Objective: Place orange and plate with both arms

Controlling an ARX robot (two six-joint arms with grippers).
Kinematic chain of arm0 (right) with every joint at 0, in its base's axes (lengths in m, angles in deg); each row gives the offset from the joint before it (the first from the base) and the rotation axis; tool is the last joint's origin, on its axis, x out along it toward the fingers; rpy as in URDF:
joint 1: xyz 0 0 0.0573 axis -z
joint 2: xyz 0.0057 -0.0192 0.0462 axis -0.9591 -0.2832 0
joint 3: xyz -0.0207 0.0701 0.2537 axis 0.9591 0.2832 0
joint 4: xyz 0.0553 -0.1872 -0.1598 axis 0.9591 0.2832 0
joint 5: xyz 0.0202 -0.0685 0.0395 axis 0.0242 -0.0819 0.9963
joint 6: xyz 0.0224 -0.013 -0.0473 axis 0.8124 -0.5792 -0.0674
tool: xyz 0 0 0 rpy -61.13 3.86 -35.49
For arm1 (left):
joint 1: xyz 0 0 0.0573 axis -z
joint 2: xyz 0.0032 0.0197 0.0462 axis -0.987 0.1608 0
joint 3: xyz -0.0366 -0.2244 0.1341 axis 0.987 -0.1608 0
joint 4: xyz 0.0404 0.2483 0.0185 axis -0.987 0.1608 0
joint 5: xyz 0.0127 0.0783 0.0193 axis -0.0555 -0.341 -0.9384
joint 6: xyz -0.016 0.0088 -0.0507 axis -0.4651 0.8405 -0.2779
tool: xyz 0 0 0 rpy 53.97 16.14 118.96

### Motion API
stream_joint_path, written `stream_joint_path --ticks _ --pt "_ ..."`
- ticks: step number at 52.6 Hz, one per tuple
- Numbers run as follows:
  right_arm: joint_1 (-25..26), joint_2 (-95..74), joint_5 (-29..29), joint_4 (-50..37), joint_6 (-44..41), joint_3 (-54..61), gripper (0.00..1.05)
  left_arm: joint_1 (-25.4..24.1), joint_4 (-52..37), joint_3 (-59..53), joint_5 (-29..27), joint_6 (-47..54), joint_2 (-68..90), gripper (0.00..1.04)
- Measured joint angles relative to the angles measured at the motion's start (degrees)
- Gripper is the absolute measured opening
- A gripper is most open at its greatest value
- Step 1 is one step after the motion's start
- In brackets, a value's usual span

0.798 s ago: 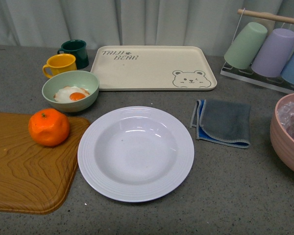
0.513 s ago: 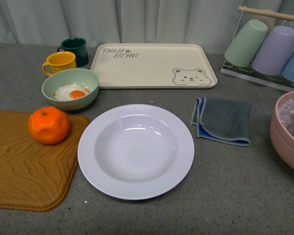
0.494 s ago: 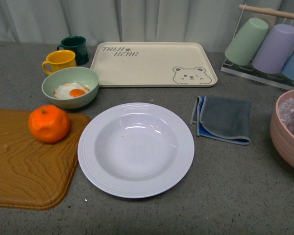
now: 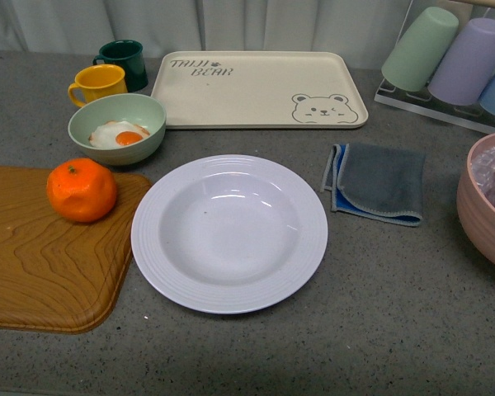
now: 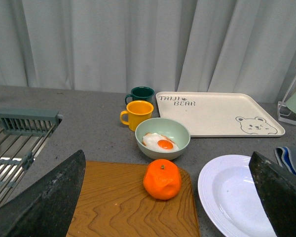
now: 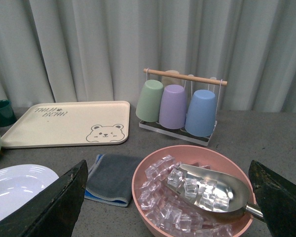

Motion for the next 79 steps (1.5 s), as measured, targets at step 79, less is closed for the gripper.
stream_joint_path --ticks 79 --pt "0.0 0.0 0.0 0.0 0.0 0.0 0.95 7.3 -17.0 34.2 -1.1 -15.1 93.5 0.98"
